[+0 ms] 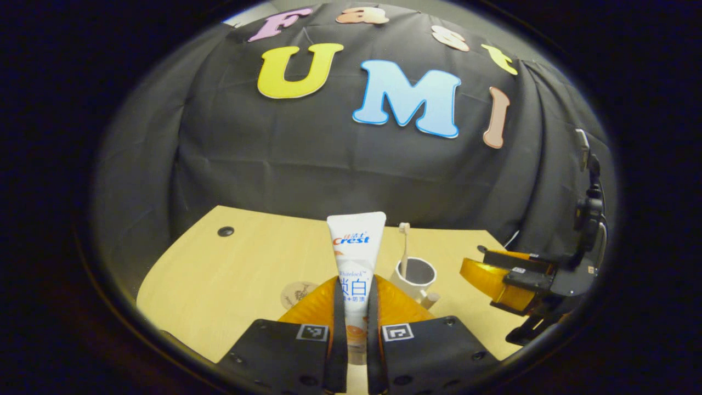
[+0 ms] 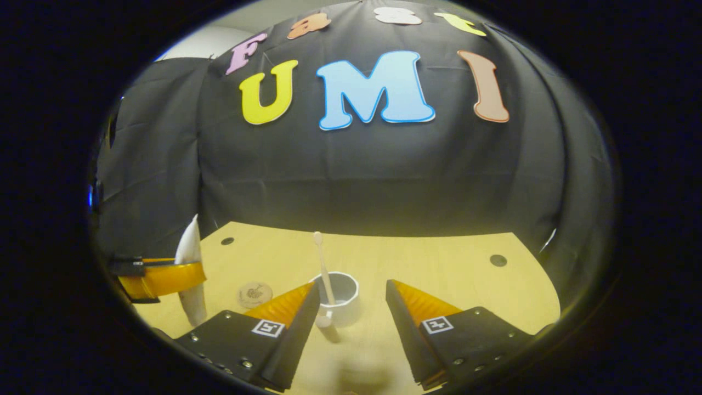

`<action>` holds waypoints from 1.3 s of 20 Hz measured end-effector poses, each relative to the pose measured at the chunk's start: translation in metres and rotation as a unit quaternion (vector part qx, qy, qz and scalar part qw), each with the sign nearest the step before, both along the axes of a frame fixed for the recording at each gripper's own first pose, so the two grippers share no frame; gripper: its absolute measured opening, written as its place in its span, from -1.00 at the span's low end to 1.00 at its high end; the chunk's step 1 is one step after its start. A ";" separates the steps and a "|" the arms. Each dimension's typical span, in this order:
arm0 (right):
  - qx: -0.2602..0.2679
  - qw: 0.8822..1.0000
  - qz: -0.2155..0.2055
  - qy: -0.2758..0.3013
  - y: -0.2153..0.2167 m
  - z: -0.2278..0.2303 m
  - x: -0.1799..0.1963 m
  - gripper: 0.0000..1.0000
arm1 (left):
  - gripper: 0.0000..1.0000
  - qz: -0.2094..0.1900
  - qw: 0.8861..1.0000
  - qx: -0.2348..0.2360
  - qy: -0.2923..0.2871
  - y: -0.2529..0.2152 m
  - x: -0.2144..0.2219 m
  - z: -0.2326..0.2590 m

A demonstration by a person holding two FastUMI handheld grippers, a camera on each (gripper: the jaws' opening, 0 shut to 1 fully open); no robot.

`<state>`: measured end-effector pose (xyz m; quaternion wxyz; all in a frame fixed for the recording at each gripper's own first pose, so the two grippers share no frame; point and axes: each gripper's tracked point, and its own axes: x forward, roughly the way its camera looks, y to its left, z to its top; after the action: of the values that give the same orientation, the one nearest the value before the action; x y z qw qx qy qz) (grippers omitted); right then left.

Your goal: Put the toothbrush and toothpaste on the desktop into the cup, then pick up the cup and place it on the coaster on the desktop.

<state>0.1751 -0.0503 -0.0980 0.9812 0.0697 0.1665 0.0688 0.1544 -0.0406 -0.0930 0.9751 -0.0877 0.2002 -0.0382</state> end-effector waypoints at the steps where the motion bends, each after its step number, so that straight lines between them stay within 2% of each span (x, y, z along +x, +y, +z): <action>1: 0.001 1.000 -0.005 0.007 -0.006 -0.003 -0.009 0.51 | -0.58 -0.004 1.000 -0.006 -0.008 -0.005 0.005 0.002; 3: 0.002 1.000 -0.016 0.016 -0.019 -0.008 -0.026 0.46 | -0.58 -0.009 1.000 -0.018 -0.020 -0.018 0.016 0.003; 6: -0.007 0.999 -0.031 0.026 -0.038 -0.017 -0.044 0.56 | -0.58 -0.017 0.999 -0.030 -0.041 -0.035 0.031 0.008; 8: -0.014 0.999 -0.037 0.030 -0.049 -0.020 -0.051 0.51 | -0.58 -0.022 0.997 -0.044 -0.064 -0.046 0.044 0.016; 13: -0.021 0.998 -0.039 0.036 -0.065 -0.021 -0.062 0.51 | -0.58 -0.026 0.986 -0.075 -0.150 -0.065 0.085 0.037; 16: -0.015 0.998 -0.040 0.046 -0.072 -0.028 -0.067 0.51 | -0.58 -0.024 0.977 -0.117 -0.176 -0.073 0.107 0.036; 18: -0.011 0.998 -0.043 0.055 -0.076 -0.034 -0.071 0.51 | -0.58 -0.010 0.972 -0.129 -0.194 -0.071 0.120 0.032; 21: -0.009 0.997 -0.046 0.068 -0.083 -0.043 -0.076 0.51 | -0.58 -0.004 0.974 -0.112 -0.199 -0.077 0.138 0.016; 22: -0.008 0.996 -0.047 0.073 -0.085 -0.045 -0.077 0.46 | -0.58 -0.010 0.976 -0.104 -0.192 -0.084 0.141 0.007; 26: 0.007 0.995 -0.049 0.083 -0.082 -0.050 -0.075 0.51 | -0.53 -0.034 0.982 -0.066 -0.177 -0.107 0.152 -0.026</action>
<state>0.0999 -0.1319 -0.1477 0.9656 0.0901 0.2433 0.0162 0.3066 -0.1473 -0.1185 0.9854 -0.1365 0.0249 -0.0992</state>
